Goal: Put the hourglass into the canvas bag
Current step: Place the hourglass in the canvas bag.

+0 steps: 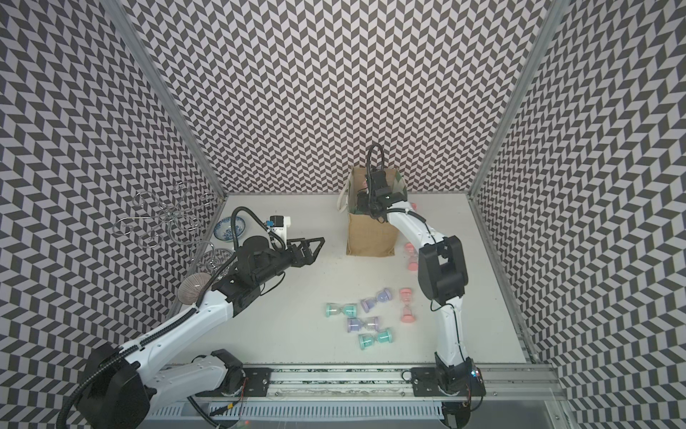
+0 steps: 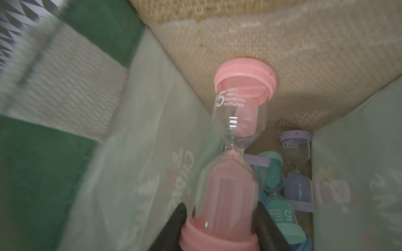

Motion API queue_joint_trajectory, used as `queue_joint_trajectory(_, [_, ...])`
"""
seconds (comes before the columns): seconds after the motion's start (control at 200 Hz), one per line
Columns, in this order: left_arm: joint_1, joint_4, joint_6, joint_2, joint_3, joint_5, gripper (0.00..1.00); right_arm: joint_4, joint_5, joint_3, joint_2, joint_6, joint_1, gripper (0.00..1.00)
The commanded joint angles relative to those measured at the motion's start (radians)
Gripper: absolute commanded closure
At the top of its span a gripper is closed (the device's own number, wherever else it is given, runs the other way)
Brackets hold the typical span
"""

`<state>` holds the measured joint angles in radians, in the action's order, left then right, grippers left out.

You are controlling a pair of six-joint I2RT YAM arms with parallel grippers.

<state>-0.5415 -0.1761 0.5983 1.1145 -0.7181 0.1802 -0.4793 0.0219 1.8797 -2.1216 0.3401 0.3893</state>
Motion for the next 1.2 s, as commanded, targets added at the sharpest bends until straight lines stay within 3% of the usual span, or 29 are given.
queue_joint_trajectory(0.0, [-0.004,-0.036,-0.001,0.0,-0.017,-0.009,0.01,0.017,-0.008,-0.017,-0.013,-0.005,0.0,0.59])
queue_joint_trajectory(0.21, [-0.006,-0.036,0.005,-0.002,-0.009,-0.013,0.01,-0.016,-0.025,-0.06,-0.028,0.014,0.016,0.57])
queue_joint_trajectory(0.385, [-0.006,-0.036,0.013,-0.009,-0.003,-0.016,0.01,0.073,-0.023,-0.194,0.027,0.055,0.039,0.55])
queue_joint_trajectory(0.621, [-0.006,-0.034,0.017,-0.017,0.007,-0.024,0.01,0.092,0.016,-0.245,0.04,0.059,0.074,0.49])
queue_joint_trajectory(1.191, [-0.006,-0.01,0.008,-0.042,-0.003,-0.035,0.01,0.125,0.004,-0.25,0.223,0.04,0.08,0.16])
